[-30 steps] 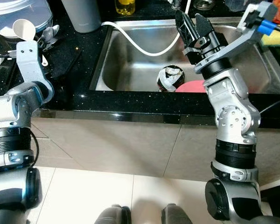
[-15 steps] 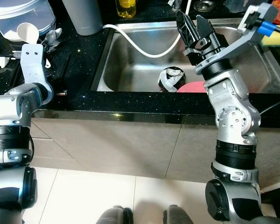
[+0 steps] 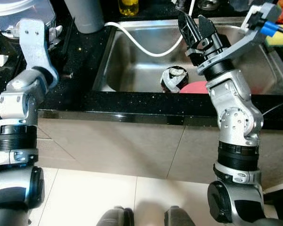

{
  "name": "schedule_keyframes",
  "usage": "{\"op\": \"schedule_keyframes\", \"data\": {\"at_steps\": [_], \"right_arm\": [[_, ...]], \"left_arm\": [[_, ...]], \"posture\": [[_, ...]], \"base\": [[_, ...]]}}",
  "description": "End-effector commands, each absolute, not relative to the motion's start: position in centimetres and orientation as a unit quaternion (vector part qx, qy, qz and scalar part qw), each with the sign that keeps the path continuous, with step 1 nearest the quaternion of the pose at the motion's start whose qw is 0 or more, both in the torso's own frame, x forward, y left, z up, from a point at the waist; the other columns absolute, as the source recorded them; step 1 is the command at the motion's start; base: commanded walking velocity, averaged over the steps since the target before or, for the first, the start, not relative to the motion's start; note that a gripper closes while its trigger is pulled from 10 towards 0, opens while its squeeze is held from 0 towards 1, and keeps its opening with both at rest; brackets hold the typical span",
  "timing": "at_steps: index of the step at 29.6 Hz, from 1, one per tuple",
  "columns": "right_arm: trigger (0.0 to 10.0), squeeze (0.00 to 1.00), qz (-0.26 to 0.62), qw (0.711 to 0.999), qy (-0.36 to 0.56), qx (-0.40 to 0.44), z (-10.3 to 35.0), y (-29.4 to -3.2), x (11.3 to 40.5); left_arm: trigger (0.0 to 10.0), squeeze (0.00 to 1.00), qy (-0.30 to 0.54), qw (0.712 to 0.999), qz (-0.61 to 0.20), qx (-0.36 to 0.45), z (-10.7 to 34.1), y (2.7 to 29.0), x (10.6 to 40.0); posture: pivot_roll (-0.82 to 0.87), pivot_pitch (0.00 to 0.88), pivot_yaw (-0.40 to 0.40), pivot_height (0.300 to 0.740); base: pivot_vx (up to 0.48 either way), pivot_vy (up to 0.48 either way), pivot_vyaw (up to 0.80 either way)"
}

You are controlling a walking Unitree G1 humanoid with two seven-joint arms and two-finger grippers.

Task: Kitchen organization

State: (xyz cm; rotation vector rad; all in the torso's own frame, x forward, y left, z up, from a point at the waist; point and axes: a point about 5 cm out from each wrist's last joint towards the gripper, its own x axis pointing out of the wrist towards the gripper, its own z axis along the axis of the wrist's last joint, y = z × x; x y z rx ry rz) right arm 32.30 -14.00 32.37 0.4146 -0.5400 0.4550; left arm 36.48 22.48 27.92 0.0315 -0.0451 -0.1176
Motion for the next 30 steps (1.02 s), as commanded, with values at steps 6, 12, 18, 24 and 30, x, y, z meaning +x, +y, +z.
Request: {"op": "schedule_keyframes", "data": {"at_steps": [6, 12, 18, 24, 30], "right_arm": [[10.0, 0.0, 0.247, 0.911, -0.258, 0.206, 32.5, -13.2, 32.2], [10.0, 0.0, 0.308, 0.9, -0.23, 0.205, 31.6, -12.3, 31.7], [10.0, 0.0, 0.333, 0.885, -0.211, 0.247, 31.1, -12.1, 31.5], [10.0, 0.0, 0.345, 0.9, -0.163, 0.21, 29.8, -11.8, 31.8], [10.0, 0.0, 0.35, 0.9, -0.151, 0.212, 29.7, -11.4, 31.7]], "left_arm": [[10.0, 0.0, -0.065, 0.987, -0.139, 0.054, 28.1, 20.8, 35.9], [10.0, 0.0, -0.106, 0.962, -0.213, 0.134, 28.0, 18.2, 34.8], [10.0, 0.0, -0.159, 0.936, -0.3, 0.095, 29.1, 15.1, 33.6], [10.0, 0.0, -0.192, 0.917, -0.338, 0.092, 30.3, 13.2, 33.4], [10.0, 0.0, -0.186, 0.911, -0.351, 0.109, 29.9, 12.4, 33.7]], "posture": [[-0.07, 0.141, 0.112, 0.74], [-0.07, 0.143, 0.107, 0.74], [-0.08, 0.147, 0.101, 0.74], [-0.08, 0.147, 0.091, 0.74], [-0.09, 0.149, 0.093, 0.74]], "base": [[0.0, 0.0, 0.0], [0.0, 0.0, 0.0], [0.0, 0.0, 0.0], [0.0, 0.0, 0.0], [0.0, 0.0, 0.0]]}}
